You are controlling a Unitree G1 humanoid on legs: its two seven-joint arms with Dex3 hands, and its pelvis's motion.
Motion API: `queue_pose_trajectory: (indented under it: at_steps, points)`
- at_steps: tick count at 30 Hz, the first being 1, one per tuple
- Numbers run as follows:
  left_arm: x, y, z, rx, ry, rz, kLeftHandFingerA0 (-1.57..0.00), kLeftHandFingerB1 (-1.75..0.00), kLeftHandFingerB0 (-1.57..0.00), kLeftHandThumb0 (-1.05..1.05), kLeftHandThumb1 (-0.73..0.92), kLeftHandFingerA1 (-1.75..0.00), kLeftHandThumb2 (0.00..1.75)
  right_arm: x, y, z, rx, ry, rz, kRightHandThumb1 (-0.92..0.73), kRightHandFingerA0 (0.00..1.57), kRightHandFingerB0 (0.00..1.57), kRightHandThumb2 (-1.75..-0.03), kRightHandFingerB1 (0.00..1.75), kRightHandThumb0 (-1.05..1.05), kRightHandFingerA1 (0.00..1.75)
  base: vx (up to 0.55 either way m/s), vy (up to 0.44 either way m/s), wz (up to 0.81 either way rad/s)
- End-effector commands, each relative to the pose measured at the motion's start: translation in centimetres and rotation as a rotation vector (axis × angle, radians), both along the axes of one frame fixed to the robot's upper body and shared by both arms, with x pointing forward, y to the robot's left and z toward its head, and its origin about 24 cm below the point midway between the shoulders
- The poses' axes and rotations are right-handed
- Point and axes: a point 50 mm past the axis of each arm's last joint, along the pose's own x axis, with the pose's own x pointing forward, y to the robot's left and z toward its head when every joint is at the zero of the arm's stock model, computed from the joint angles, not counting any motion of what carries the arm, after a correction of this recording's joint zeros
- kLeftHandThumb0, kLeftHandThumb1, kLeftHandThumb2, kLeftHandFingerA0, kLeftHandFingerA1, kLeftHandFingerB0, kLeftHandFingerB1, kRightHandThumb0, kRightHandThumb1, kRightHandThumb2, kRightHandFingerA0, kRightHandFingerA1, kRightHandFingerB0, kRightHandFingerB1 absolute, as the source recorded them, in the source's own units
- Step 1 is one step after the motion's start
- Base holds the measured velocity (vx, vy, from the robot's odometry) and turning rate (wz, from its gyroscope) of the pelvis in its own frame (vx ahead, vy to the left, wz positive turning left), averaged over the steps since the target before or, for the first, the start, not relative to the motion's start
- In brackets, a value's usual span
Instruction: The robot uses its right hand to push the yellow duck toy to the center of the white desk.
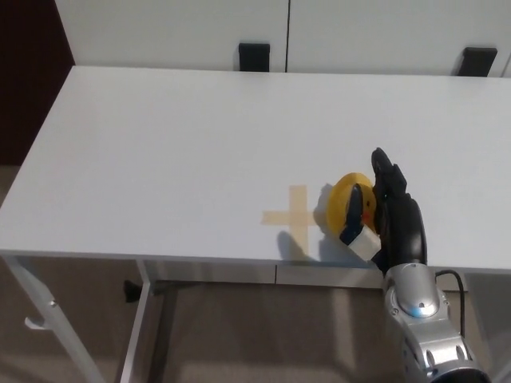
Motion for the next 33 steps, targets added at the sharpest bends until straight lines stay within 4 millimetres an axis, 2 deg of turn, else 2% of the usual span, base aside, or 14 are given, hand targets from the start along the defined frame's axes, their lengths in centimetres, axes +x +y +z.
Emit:
queue_pose_trajectory:
  at_steps: [1, 2, 8, 9, 15, 16, 18, 19, 23, 24, 25, 27, 28, 33]
  points:
    - [-0.1, 0.3, 0.0, 0.017, 0.016, -0.003, -1.48, -0.87, -1.51, 0.19, -0.39, -0.86, 1.24, -0.8, 0.6, -1.7, 0.008, 0.115, 0.065, -0.89, 0.00, 0.00, -0.81, 0.03, -0.80, 0.02, 0.00, 0.000, 0.00]
    - [-0.1, 0.3, 0.1, 0.014, 0.011, -0.003, -1.55, -0.87, -1.55, 0.14, -0.44, -0.87, 1.16, -0.8, 1.0, -1.6, -0.007, 0.119, 0.088, -0.86, 0.00, 0.00, -1.15, 0.01, -1.05, 0.09, 0.00, 0.000, 0.00]
    - [0.1, 0.1, 0.1, 0.007, 0.005, -0.016, -1.41, -1.20, -1.39, 0.09, -0.33, -1.24, 0.77, -0.6, 2.1, -1.3, -0.059, 0.118, 0.167, -0.85, 0.00, 0.00, -1.13, 0.00, -1.02, 0.06, 0.00, 0.000, 0.00]
    - [0.2, 0.1, 0.1, 0.010, 0.007, -0.020, -1.57, -0.81, -1.49, 0.14, -0.53, -0.82, 1.19, -0.7, 2.2, -1.3, -0.063, 0.118, 0.174, -0.85, 0.00, 0.00, -1.14, 0.00, -1.03, 0.08, 0.00, 0.000, 0.00]
    - [0.1, 0.2, 0.1, 0.007, 0.002, -0.008, -1.43, -1.22, -1.41, 0.10, -0.30, -1.25, 0.79, -0.6, 2.8, -1.1, -0.068, 0.131, 0.221, -0.89, 0.00, 0.00, -0.75, 0.09, -0.79, 0.04, 0.00, 0.000, 0.00]
    - [0.0, 0.2, 0.1, 0.009, 0.002, -0.008, -1.54, -0.88, -1.52, 0.15, -0.59, -0.94, 1.35, -0.7, 3.1, -1.0, -0.061, 0.131, 0.226, -0.92, 0.00, 0.00, -0.67, 0.12, -0.80, 0.17, 0.00, 0.000, 0.00]
    - [0.1, 0.2, 0.1, 0.011, 0.003, -0.010, -1.54, -0.88, -1.52, 0.15, -0.59, -0.94, 1.35, -0.7, 3.2, -1.0, -0.055, 0.131, 0.228, -0.92, 0.00, 0.00, -0.67, 0.12, -0.80, 0.17, 0.00, 0.000, 0.00]
    - [0.1, 0.2, 0.1, 0.011, 0.004, -0.006, -1.41, -1.21, -1.39, 0.10, -0.31, -1.24, 0.78, -0.8, 3.4, -1.0, -0.047, 0.135, 0.226, -0.79, 0.00, 0.00, -1.15, 0.13, -0.88, 0.17, 0.00, 0.000, 0.00]
    - [0.1, 0.2, 0.1, 0.010, 0.006, 0.003, -1.41, -1.21, -1.39, 0.11, -0.30, -1.24, 0.79, -1.0, 3.8, -1.0, -0.037, 0.146, 0.222, -0.80, 0.00, 0.00, -1.15, 0.12, -0.89, 0.16, 0.00, 0.000, 0.00]
    - [0.0, 0.2, 0.1, 0.008, 0.006, 0.003, -1.40, -1.21, -1.39, 0.10, -0.28, -1.24, 0.80, -1.0, 3.8, -1.1, -0.031, 0.147, 0.220, -0.87, 0.00, 0.00, -0.82, 0.05, -0.74, 0.15, 0.00, 0.000, 0.00]
    - [0.0, 0.1, 0.0, 0.006, 0.006, 0.003, -1.40, -1.20, -1.38, 0.10, -0.31, -1.24, 0.78, -1.1, 3.9, -1.1, -0.023, 0.144, 0.220, -0.77, 0.00, 0.00, -1.16, 0.16, -0.86, 0.20, 0.00, 0.000, 0.00]
    - [-0.1, 0.1, 0.0, 0.005, 0.005, 0.003, -1.40, -1.20, -1.38, 0.10, -0.31, -1.24, 0.78, -1.2, 4.0, -1.1, -0.014, 0.141, 0.221, -0.77, 0.00, 0.00, -1.16, 0.16, -0.86, 0.20, 0.00, 0.000, 0.00]
    - [-0.1, 0.1, 0.0, 0.006, 0.006, 0.002, -1.52, -0.83, -1.53, 0.19, -0.48, -0.86, 1.29, -1.2, 4.0, -1.1, -0.009, 0.141, 0.222, -0.72, 0.00, 0.00, -1.00, 0.04, -0.85, 0.11, 0.00, 0.000, 0.00]
    - [0.0, 0.1, 0.0, 0.008, 0.009, -0.001, -1.53, -0.83, -1.57, 0.19, -0.47, -0.84, 1.25, -1.2, 4.0, -1.1, 0.000, 0.144, 0.221, -0.78, 0.00, 0.00, -1.16, 0.16, -0.87, 0.19, 0.00, 0.000, 0.00]
